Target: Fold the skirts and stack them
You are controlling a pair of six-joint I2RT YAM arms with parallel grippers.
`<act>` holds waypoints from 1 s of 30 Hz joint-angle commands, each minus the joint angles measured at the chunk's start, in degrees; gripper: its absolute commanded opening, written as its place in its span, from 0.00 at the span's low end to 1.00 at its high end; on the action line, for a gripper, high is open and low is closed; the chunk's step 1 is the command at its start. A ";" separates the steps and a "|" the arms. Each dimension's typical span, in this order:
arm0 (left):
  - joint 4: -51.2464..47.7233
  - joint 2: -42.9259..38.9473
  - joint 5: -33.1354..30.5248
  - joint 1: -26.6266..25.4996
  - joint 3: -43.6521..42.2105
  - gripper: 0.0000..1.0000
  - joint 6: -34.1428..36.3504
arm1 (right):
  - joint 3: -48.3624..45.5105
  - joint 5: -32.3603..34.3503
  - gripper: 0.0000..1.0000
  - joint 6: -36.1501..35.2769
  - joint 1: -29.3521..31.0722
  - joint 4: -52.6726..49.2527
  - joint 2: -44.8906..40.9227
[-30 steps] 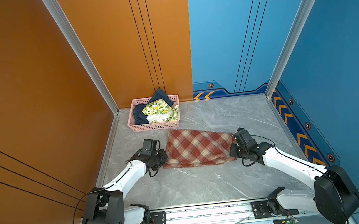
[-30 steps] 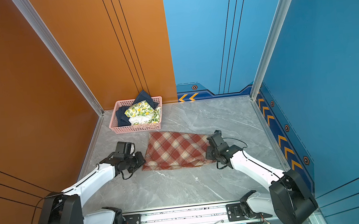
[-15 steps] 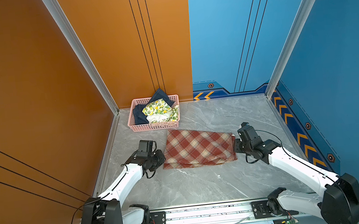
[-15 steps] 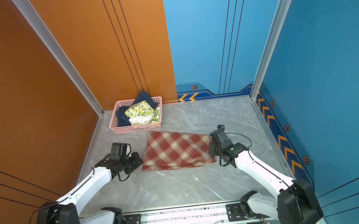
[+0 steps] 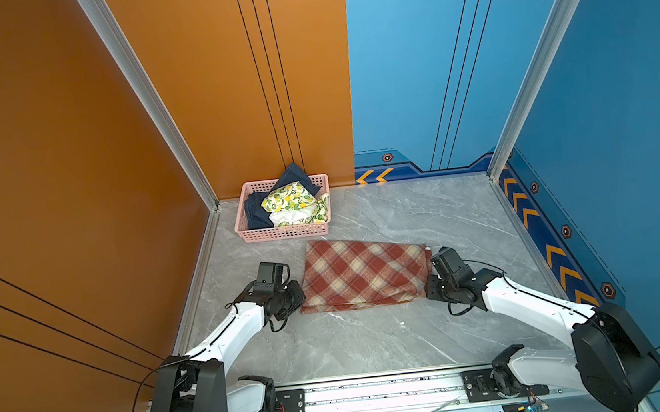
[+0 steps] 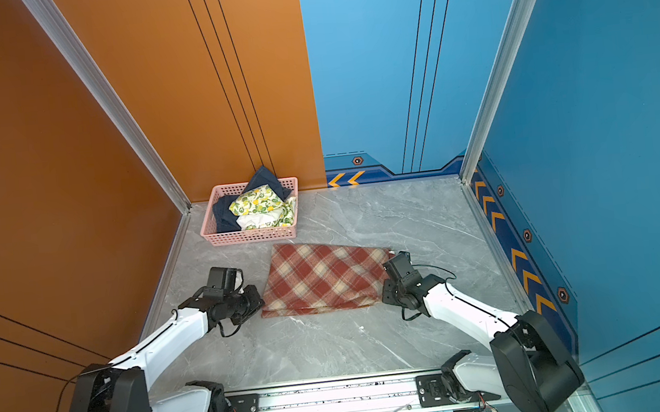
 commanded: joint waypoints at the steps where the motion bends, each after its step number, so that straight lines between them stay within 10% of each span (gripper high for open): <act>1: 0.28 0.38 0.41 -0.41 -1.06 0.00 -0.04 | 2.58 -1.33 0.37 0.34 0.71 2.46 3.00; 7: 0.47 0.46 0.21 -0.16 -1.18 0.00 0.15 | 4.11 0.97 0.00 -0.55 1.21 1.34 3.50; 30: 1.26 1.33 0.92 1.38 -2.23 0.00 -0.13 | -0.70 2.48 0.07 -4.16 -4.24 -2.01 -4.04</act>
